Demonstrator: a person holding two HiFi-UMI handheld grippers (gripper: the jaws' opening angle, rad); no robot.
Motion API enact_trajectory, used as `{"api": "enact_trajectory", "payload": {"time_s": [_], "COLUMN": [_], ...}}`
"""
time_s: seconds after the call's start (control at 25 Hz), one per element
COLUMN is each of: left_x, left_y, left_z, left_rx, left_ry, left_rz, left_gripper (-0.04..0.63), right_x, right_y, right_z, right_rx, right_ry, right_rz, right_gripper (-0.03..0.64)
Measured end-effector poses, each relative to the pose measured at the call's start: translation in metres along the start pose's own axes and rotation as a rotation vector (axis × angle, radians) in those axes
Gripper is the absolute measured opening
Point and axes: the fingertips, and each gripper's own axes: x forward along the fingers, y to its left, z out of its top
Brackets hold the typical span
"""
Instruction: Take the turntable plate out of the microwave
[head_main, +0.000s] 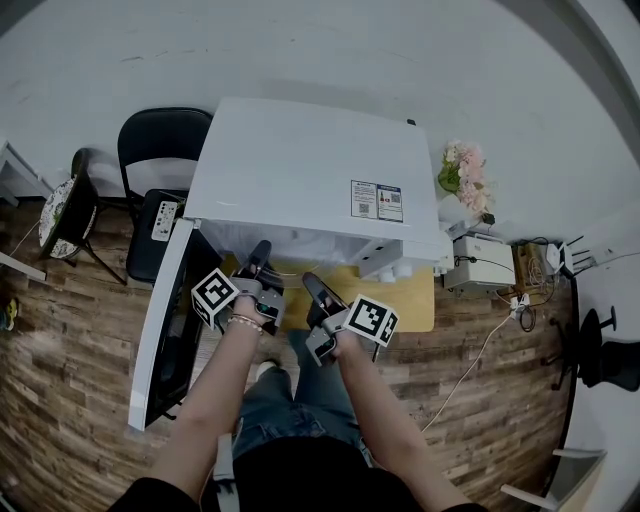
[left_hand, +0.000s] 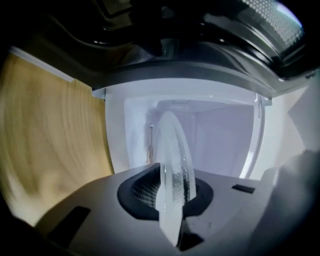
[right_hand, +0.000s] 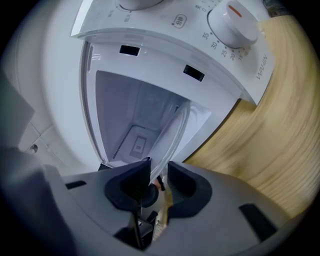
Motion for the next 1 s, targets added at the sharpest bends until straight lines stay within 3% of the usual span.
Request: {"api": "enact_trajectory", "payload": {"time_s": [0.28,0.56,1.0], "left_x": [-0.021,-0.043,-0.085], "left_y": [-0.012,-0.019,-0.027], "left_z": [-0.012,-0.027,-0.05], "left_rx": [0.019,0.014,-0.021], "left_ry": [0.051,0.119,0.23], "left_rz": [-0.042,-0.06,-0.121], "left_gripper": [0.034,0.034,0.035], "right_x": [-0.004,-0.014,-0.045], "right_y": [-0.006,-0.005,0.007], "right_z": [0.006,0.014,0.011], "right_rx": [-0.054,-0.199,-0.345], "right_ry": [-0.051,-0.106,-0.144], "right_rz": [-0.061,-0.13,-0.143], "right_gripper": [0.126,0.179,0.2]}}
